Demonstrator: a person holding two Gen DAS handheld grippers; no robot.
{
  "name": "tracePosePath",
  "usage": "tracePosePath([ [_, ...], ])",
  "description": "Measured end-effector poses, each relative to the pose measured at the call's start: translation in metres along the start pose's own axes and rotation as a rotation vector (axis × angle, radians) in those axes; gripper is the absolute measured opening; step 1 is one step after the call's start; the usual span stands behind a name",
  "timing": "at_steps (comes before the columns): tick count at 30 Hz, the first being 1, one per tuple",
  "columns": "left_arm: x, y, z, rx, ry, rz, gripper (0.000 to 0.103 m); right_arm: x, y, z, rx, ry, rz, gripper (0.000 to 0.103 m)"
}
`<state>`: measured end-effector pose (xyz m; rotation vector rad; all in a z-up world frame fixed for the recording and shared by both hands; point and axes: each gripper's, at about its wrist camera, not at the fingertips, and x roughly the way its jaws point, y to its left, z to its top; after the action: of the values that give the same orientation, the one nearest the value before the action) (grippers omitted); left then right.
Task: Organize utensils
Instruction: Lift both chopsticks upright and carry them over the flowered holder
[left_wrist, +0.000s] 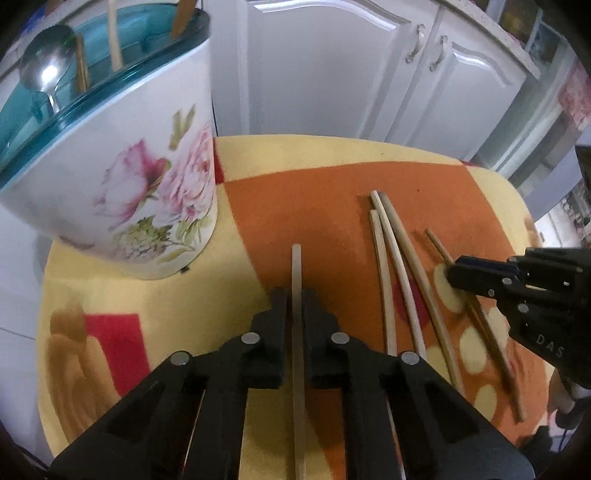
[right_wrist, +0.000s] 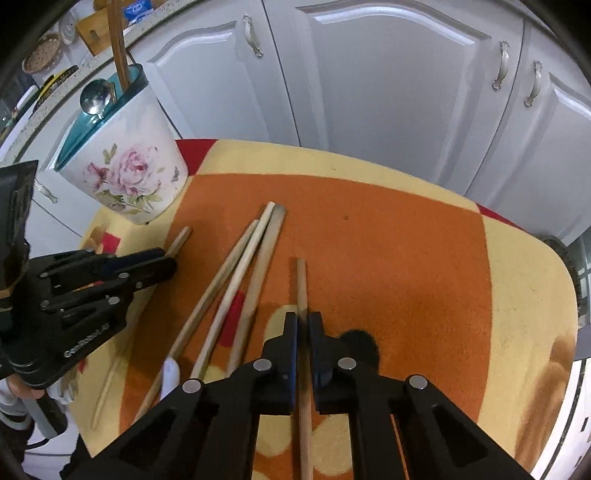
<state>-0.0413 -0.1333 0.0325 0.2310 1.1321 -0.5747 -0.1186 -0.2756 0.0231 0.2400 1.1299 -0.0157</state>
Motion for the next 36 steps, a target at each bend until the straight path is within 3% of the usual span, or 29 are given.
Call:
tracePosePath([
  [4, -0.027, 0.014, -0.003, -0.103, -0.051, -0.09, 0.004, -0.034, 0.0, -0.003, 0.009, -0.062, 0.041, 0.005],
  [15, -0.129, 0.03, -0.021, -0.134, -0.237, -0.186, 0.004, -0.137, 0.01, -0.019, -0.017, -0.24, 0.093, 0.005],
  [22, -0.172, 0.03, -0.044, -0.116, -0.294, -0.196, 0.004, -0.169, 0.024, -0.03, -0.035, -0.319, 0.098, 0.005],
  [36, -0.222, 0.031, -0.047, -0.123, -0.405, -0.179, 0.004, -0.213, 0.056, -0.025, -0.121, -0.417, 0.115, 0.005],
])
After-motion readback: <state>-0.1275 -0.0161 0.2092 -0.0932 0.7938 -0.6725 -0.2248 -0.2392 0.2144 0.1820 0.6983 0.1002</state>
